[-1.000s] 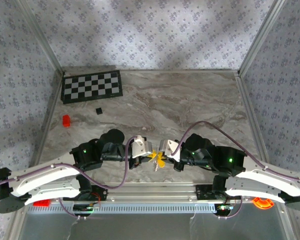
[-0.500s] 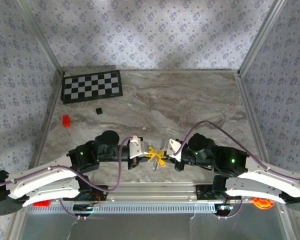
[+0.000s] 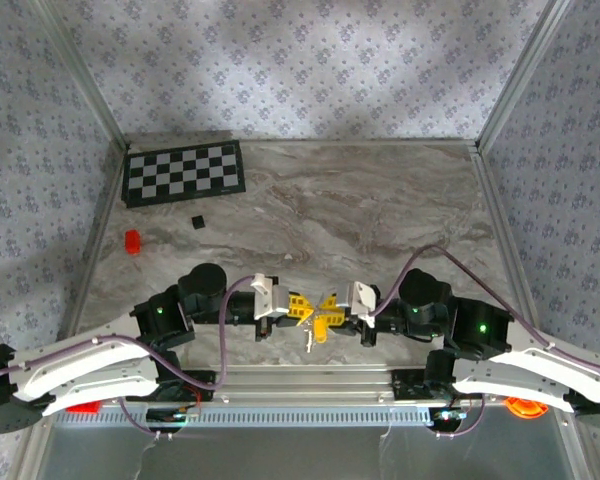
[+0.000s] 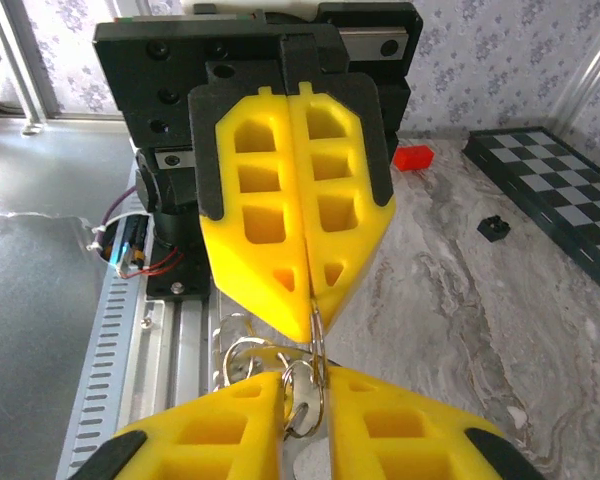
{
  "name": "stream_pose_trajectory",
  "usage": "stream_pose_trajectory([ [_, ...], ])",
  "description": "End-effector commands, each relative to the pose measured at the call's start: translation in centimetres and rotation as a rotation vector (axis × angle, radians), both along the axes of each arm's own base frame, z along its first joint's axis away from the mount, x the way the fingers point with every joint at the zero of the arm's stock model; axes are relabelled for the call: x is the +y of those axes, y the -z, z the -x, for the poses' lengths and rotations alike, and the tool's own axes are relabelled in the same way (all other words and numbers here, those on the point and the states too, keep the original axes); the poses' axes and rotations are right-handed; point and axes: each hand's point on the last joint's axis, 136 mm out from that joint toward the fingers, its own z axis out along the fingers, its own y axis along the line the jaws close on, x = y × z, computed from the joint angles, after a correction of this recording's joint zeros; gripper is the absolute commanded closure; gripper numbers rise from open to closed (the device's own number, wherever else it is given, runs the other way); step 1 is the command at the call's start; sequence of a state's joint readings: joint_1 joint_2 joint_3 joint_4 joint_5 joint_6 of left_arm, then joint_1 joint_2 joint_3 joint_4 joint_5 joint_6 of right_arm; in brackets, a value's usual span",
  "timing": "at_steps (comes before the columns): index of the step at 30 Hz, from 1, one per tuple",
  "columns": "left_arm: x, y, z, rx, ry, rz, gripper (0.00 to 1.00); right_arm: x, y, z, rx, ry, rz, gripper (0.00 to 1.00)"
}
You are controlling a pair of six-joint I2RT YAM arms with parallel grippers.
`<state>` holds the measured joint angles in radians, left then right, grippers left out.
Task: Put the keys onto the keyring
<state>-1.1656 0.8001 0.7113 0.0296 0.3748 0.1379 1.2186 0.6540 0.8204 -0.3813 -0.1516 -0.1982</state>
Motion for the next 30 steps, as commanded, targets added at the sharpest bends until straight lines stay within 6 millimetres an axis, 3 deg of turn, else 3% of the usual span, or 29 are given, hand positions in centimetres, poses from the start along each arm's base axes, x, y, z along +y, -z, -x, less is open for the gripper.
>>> stream_pose_trajectory([
  [1,0.2,-3.0,0.7,-0.037,0.031,0.12,1.0,0.1,-0.7,0.5,0.013,-0.031,-0.04,0.8],
  [10,0.2,-2.8,0.9,-0.032,0.044,0.111,1.0,0.6,-1.3,0.6,0.023,-0.045,-0.085,0.81],
  [20,0.4,-2.9,1.1,-0.035,0.046,0.125,1.0,0.6,-1.1,0.3,0.023,-0.03,-0.085,0.99],
  [25,0.2,-1.7,0.4,-0.029,0.011,0.081,1.0,0.3,-1.3,-0.1,0.004,-0.007,-0.087,1.0],
  [30,0.4,0.0,-0.6,-0.033,-0.043,-0.013,0.71,0.1,-1.0,-1.0,0.001,0.037,-0.012,1.0],
])
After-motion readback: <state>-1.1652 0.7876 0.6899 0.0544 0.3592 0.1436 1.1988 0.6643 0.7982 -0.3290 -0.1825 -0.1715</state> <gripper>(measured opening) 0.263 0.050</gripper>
